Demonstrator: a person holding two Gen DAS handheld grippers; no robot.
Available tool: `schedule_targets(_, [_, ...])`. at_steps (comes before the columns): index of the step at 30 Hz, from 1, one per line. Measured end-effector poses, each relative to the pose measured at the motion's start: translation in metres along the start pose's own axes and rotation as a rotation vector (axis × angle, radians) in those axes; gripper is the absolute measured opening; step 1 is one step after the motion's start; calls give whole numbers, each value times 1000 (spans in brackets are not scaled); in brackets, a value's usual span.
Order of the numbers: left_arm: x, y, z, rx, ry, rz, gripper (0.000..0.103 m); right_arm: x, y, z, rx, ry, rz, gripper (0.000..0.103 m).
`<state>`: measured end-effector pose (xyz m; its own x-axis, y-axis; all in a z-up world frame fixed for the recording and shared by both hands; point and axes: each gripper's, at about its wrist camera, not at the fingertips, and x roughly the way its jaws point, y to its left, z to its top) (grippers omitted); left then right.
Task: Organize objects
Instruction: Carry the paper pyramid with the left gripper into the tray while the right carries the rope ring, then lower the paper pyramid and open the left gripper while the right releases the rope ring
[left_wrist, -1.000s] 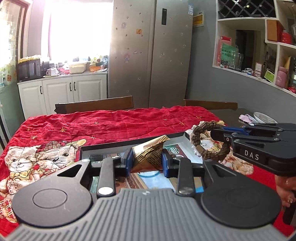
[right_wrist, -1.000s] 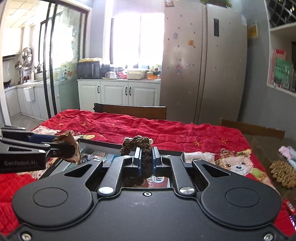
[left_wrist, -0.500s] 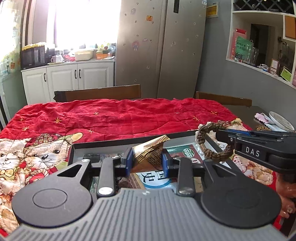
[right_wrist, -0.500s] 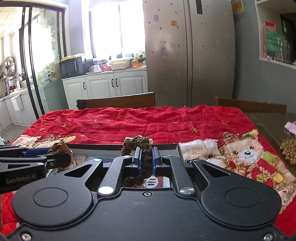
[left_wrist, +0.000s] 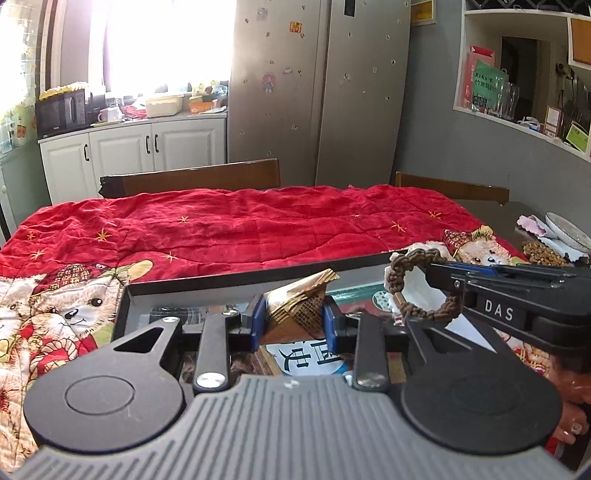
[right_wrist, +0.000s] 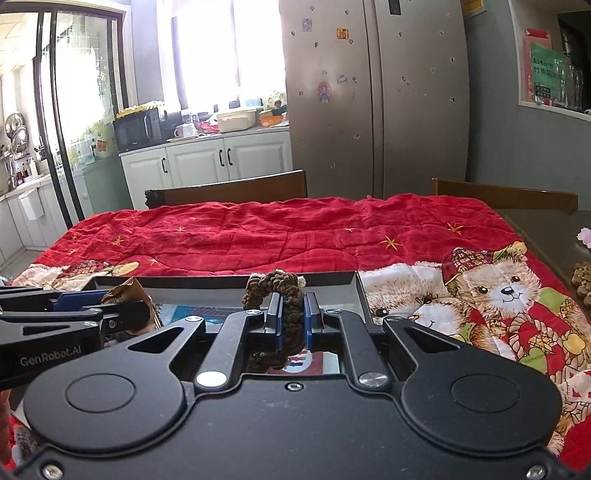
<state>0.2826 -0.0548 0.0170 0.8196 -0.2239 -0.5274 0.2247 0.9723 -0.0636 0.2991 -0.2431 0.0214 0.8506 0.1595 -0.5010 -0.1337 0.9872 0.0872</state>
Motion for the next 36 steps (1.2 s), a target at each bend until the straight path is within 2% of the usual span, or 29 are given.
schedule_targets(7, [12,2,-7,6,22,-5,36,17,-9,-11,23,40,9,11])
schedule_targets(15, [18,1,-11,17,40,-8,36,23,-10,-16,36,50,-13,11])
schedule_targets(36, [32,-4,-16,56,98,-16,36,43,-17,-26,34,140,-62,11])
